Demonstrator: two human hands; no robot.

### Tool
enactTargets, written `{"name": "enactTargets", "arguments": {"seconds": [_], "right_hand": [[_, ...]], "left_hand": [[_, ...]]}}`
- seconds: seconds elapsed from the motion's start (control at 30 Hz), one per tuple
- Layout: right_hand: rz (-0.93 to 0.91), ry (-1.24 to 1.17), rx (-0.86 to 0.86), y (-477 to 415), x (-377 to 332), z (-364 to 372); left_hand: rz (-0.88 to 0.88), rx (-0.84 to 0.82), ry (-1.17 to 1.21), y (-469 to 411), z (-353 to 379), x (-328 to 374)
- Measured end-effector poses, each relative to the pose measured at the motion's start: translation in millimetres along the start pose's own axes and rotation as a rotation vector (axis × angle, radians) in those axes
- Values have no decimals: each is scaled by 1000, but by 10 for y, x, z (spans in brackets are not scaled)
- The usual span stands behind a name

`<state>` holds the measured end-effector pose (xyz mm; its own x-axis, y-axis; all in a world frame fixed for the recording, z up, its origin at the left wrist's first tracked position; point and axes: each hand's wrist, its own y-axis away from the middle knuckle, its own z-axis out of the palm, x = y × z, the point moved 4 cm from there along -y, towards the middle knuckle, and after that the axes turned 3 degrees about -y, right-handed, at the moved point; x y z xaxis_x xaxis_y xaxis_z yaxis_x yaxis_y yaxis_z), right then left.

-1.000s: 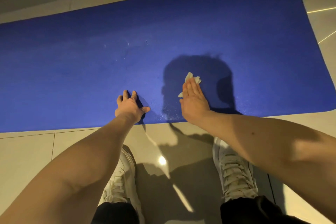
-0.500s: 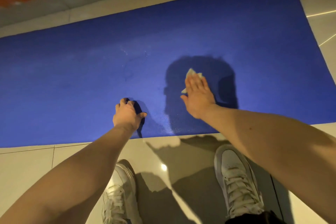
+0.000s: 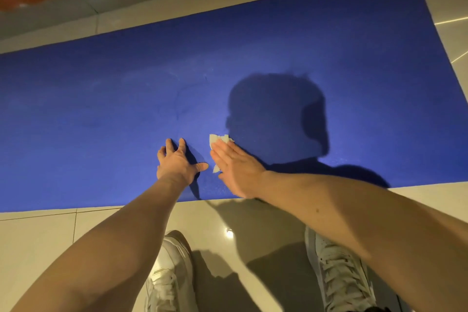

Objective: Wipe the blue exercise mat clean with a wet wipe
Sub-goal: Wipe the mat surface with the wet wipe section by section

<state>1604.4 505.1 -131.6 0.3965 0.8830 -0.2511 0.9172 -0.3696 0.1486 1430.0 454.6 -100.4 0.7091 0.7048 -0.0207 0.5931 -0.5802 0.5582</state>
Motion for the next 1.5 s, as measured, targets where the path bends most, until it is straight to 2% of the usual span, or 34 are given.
{"name": "enactTargets", "arguments": {"seconds": [0.07, 0.23, 0.33, 0.4, 0.53, 0.67, 0.77, 0.93, 1.07, 1.13, 1.27, 1.37, 1.43, 1.5], "right_hand": [[-1, 56, -5, -46, 280, -70], [458, 33, -40, -24, 1149, -358], [579, -29, -13, -101, 1124, -373], [530, -31, 7, -210, 847, -310], [196, -60, 2, -348, 144, -76], [-92, -60, -6, -431, 23, -50], [-4, -96, 49, -437, 365, -231], [461, -60, 97, -313, 1263, -417], [593, -81, 79, -413, 1222, -495], [567, -119, 66, -544, 961, -433], [219, -146, 38, -711, 219, -227], [-22, -54, -69, -676, 5, -191], [-55, -50, -46, -691, 174, -284], [47, -42, 14, -724, 481, -362]], "left_hand": [[0, 5, -6, -3, -16, 3], [7, -3, -2, 30, -16, 18], [11, -6, -42, 38, -57, 30], [18, -18, -94, 37, -107, 21], [44, -15, -201, 2, -173, -52], [35, -7, -210, 10, -172, -50], [37, -1, -206, 8, -159, -44], [39, 8, -227, -5, -142, -60], [39, 15, -228, -21, -142, -57], [36, 10, -234, -23, -142, -51], [51, 6, -218, -35, -165, -91], [67, 52, -120, -70, -259, -108], [55, 115, -49, -127, -348, -110], [41, 144, 4, -232, -417, -97]]}}
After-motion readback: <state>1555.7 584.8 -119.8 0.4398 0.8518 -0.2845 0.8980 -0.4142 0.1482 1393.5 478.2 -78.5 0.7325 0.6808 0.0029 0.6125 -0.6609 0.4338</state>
